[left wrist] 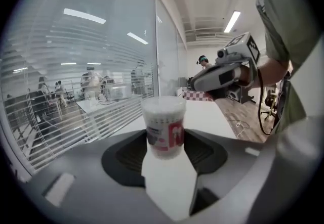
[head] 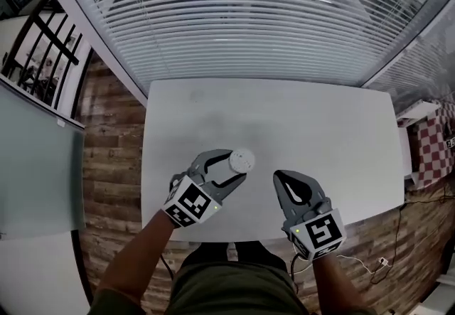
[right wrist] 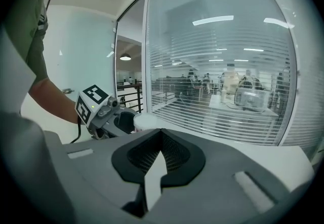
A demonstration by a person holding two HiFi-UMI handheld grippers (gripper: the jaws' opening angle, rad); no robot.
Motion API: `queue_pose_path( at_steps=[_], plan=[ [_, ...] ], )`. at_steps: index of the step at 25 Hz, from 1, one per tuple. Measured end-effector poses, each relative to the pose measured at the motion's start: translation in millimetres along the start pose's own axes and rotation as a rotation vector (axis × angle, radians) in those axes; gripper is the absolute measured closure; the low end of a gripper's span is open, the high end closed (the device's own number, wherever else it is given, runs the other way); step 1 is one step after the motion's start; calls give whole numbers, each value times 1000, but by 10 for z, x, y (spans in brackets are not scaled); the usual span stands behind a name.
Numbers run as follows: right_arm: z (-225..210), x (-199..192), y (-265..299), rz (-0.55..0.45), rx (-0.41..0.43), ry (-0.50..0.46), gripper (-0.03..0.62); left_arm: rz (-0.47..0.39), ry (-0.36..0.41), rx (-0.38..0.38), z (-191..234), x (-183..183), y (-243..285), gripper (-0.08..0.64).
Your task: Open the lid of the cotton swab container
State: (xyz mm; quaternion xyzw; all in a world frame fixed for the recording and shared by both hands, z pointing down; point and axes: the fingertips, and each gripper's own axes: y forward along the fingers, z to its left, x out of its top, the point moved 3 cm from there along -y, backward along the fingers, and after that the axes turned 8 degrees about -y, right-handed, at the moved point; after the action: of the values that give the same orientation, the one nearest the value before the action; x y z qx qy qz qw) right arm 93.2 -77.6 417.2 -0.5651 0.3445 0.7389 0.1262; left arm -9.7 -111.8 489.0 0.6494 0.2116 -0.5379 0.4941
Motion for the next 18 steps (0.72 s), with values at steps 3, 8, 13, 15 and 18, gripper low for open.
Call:
queue_pose_path(
  at_steps=[3, 8, 13, 15, 18],
  plan=[
    [-12, 133, -31, -18, -18, -11, 583, -8, 7, -3, -63, 154, -113, 325],
    [-36, 305, -86, -33, -42, -32, 583, -25, 26, 3, -118, 450, -314, 325],
    [-28, 522, -149, -59, -47, -66, 583, -47, 22, 16, -183, 689, -493, 325],
    [-27, 645, -127, -73, -41, -92, 583, -56, 17, 27, -154, 741, -555, 325],
    [-30, 794, -127, -99, -36, -118, 583, -66, 18, 40, -133, 821, -635, 325]
  ],
)
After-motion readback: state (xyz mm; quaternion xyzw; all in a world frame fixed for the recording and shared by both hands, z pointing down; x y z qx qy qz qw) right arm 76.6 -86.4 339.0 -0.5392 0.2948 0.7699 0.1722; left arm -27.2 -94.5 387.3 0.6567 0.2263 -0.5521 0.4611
